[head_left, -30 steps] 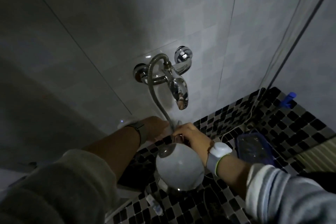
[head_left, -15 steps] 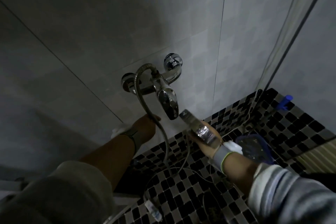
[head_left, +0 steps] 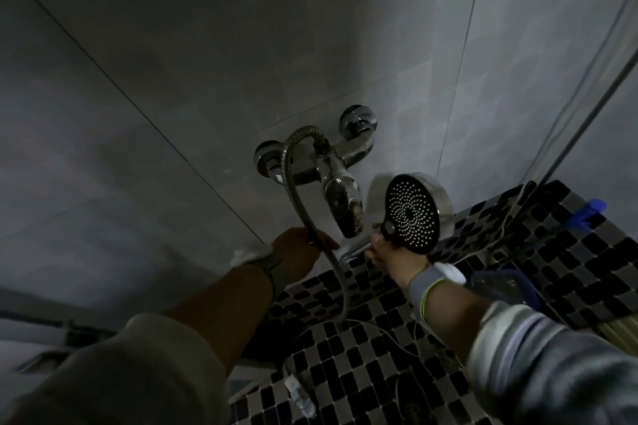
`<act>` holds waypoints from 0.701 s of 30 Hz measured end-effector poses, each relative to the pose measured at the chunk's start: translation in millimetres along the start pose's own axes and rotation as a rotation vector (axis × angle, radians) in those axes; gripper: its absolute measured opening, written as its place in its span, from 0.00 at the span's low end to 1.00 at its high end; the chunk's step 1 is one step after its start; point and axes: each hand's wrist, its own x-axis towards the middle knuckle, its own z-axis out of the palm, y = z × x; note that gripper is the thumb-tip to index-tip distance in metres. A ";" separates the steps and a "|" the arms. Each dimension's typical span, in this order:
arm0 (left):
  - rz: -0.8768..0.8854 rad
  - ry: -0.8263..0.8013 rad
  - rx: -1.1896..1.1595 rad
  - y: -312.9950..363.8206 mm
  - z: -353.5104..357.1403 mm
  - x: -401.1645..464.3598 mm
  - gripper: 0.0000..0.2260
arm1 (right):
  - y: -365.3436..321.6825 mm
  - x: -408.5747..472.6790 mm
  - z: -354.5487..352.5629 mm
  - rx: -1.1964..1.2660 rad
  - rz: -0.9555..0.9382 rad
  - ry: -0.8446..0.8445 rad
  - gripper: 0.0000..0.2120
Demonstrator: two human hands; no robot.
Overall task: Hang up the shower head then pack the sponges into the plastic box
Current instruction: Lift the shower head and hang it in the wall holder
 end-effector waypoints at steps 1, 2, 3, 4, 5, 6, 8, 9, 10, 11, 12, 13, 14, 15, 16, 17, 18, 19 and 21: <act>0.010 0.009 0.029 2.7 0.1 -1.5 0.14 | -6.0 -6.9 3.9 -0.001 0.004 -0.005 0.08; 0.019 0.016 0.070 4.6 0.3 -3.3 0.12 | -5.0 -4.8 7.6 0.007 -0.005 -0.030 0.09; 0.024 0.025 0.095 6.0 0.0 -5.4 0.10 | -5.2 -4.3 12.7 -0.013 0.019 -0.048 0.11; 0.036 0.032 0.108 6.0 0.3 -6.3 0.09 | -4.3 -2.6 16.8 -0.014 0.048 -0.074 0.13; 0.044 0.044 0.114 6.5 -0.5 -7.1 0.08 | -8.0 -8.2 21.1 0.008 0.058 -0.081 0.13; 0.044 0.055 0.118 5.5 -1.2 -7.1 0.08 | -11.5 -14.3 26.2 0.026 0.062 -0.084 0.10; 0.035 0.054 0.136 5.8 -1.8 -7.8 0.10 | -8.5 -16.4 32.8 -0.037 0.078 -0.106 0.09; 0.017 0.053 0.144 4.3 -2.6 -8.4 0.12 | -3.9 -14.1 37.0 -0.183 0.085 -0.113 0.12; 0.001 0.051 0.147 1.8 -3.4 -8.4 0.14 | -2.1 -15.2 41.1 -0.354 0.081 -0.124 0.15; -0.019 0.047 0.143 0.3 -3.5 -8.2 0.16 | -2.3 -17.4 42.1 -0.519 0.067 -0.111 0.16; -0.035 0.050 0.131 -2.9 -4.0 -7.6 0.17 | 1.4 -17.6 45.7 -0.565 0.032 -0.111 0.16; -0.054 0.040 0.123 -4.0 -5.2 -9.0 0.18 | 2.4 -19.8 48.9 -0.577 0.005 -0.108 0.14; -0.068 0.021 0.122 -5.7 -5.9 -9.3 0.19 | 5.0 -18.9 52.1 -0.552 -0.035 -0.105 0.13; -0.085 -0.013 0.129 -6.4 -6.9 -10.5 0.18 | 3.6 -22.3 56.5 -0.579 -0.048 -0.105 0.12; -0.109 -0.040 0.135 -6.8 -8.1 -11.7 0.18 | 5.4 -22.8 59.8 -0.560 -0.066 -0.115 0.13; -0.129 -0.050 0.139 -7.8 -9.6 -13.8 0.18 | 3.7 -26.3 62.5 -0.532 -0.054 -0.132 0.13; -0.154 -0.055 0.132 -10.4 -10.3 -15.3 0.19 | 4.6 -26.8 65.1 -0.446 -0.033 -0.161 0.13; -0.175 -0.056 0.108 -12.1 -10.4 -18.2 0.19 | 3.8 -28.6 67.0 -0.364 -0.005 -0.199 0.12; -0.210 -0.079 0.033 -21.1 -8.5 -18.1 0.20 | 3.1 -33.7 70.8 -0.215 0.033 -0.279 0.09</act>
